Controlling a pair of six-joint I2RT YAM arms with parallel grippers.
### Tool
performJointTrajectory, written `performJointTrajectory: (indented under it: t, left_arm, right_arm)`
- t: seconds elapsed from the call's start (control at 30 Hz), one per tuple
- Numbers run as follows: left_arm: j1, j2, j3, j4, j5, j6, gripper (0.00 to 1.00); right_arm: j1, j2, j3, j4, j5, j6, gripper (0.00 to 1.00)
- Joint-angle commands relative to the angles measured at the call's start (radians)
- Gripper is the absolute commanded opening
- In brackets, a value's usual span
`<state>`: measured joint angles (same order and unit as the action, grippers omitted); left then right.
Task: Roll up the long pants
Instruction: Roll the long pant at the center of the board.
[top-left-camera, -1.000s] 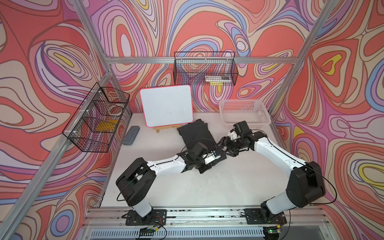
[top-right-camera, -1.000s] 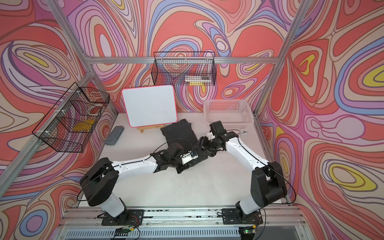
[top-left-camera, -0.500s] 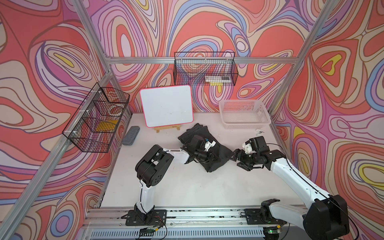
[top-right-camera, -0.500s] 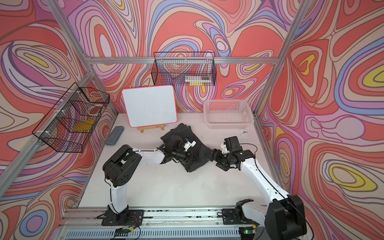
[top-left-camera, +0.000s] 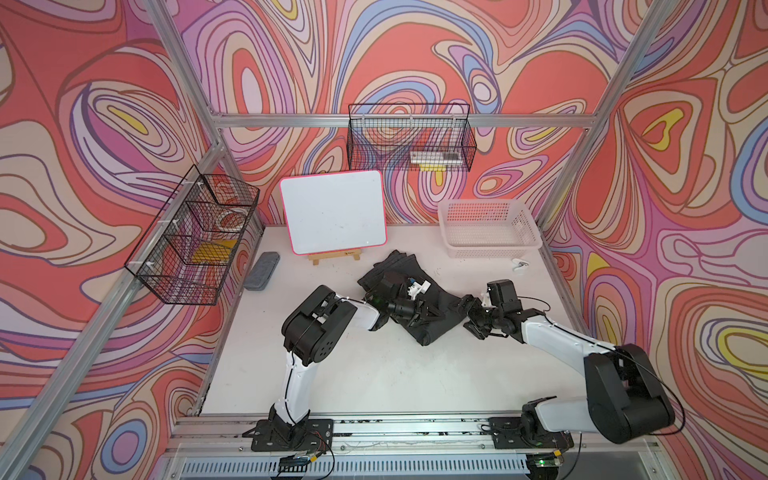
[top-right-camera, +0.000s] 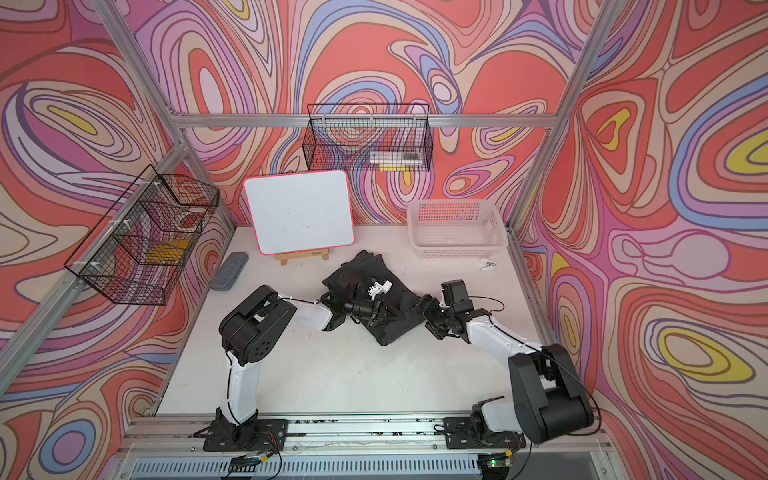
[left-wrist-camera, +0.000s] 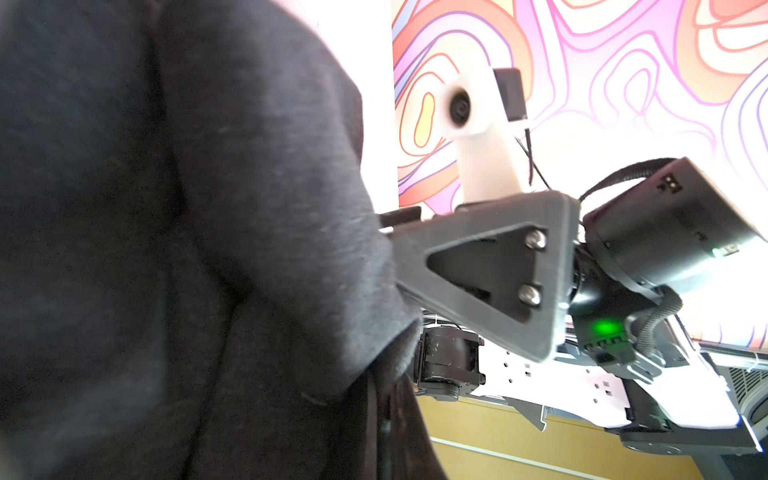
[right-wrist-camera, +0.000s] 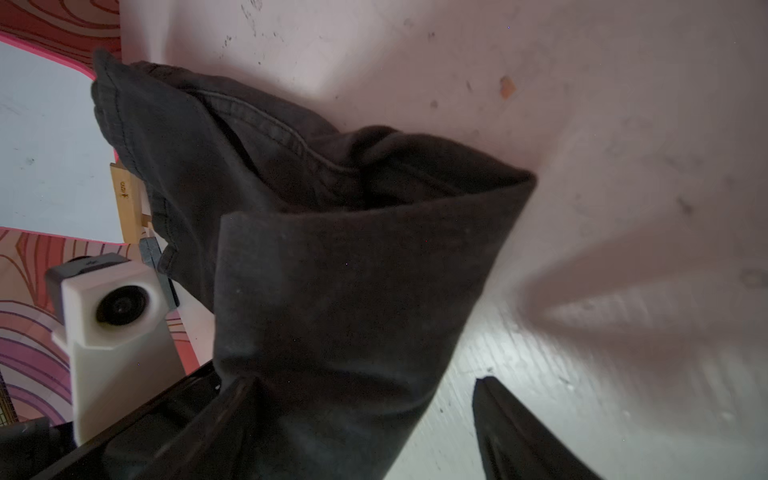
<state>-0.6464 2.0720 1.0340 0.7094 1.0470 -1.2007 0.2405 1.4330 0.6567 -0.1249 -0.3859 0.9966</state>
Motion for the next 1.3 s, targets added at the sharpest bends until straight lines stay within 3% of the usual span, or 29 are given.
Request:
performJointTrajectory:
  t: [0.0,0.13,0.2,0.27,0.33,0.4,0.47,0.57,0.67,0.9,1.13,1.27]
  left_arm:
    - [-0.007,-0.049,-0.004,0.010,0.072,0.013,0.00]
    - [-0.004,-0.064,0.024,-0.178,0.041,0.127,0.00]
    - [0.004,-0.108,0.053,-0.402,-0.036,0.274,0.23]
    - [0.010,-0.173,0.127,-0.731,-0.178,0.512,0.31]
    - [0.006,-0.240,0.221,-1.013,-0.377,0.726,0.67]
    - [0.007,-0.294,0.267,-1.134,-0.519,0.822,0.69]
    - [0.007,-0.340,0.292,-1.204,-0.620,0.884,0.99]
    - [-0.035,-0.429,0.261,-1.224,-0.773,0.971,0.99]
    - [-0.153,-0.492,0.193,-1.206,-0.951,1.114,0.99]
    - [-0.340,-0.576,-0.052,-0.858,-1.213,1.282,0.99]
    - [-0.466,-0.437,-0.111,-0.502,-1.505,1.487,0.99]
    - [-0.505,-0.362,-0.122,-0.359,-1.566,1.583,0.99]
  right_arm:
    - [0.015,0.070,0.047,0.151,0.010,0.055,0.63]
    - [0.047,0.097,0.105,0.114,0.019,0.069,0.00]
    - [0.065,0.078,0.141,0.016,0.066,0.046,0.00]
    - [0.071,0.054,0.178,-0.102,0.120,0.009,0.00]
    - [0.071,0.041,0.214,-0.214,0.172,-0.018,0.00]
    - [0.071,0.043,0.248,-0.288,0.207,-0.029,0.00]
    - [0.071,0.062,0.300,-0.369,0.236,-0.036,0.00]
    - [0.071,0.114,0.389,-0.462,0.236,-0.025,0.00]
    - [0.077,0.186,0.508,-0.554,0.248,-0.021,0.00]
    - [0.087,0.309,0.683,-0.666,0.215,-0.009,0.00]
    - [0.122,0.386,0.794,-0.726,0.189,-0.024,0.00]
    - [0.123,0.396,0.806,-0.733,0.166,-0.027,0.00]
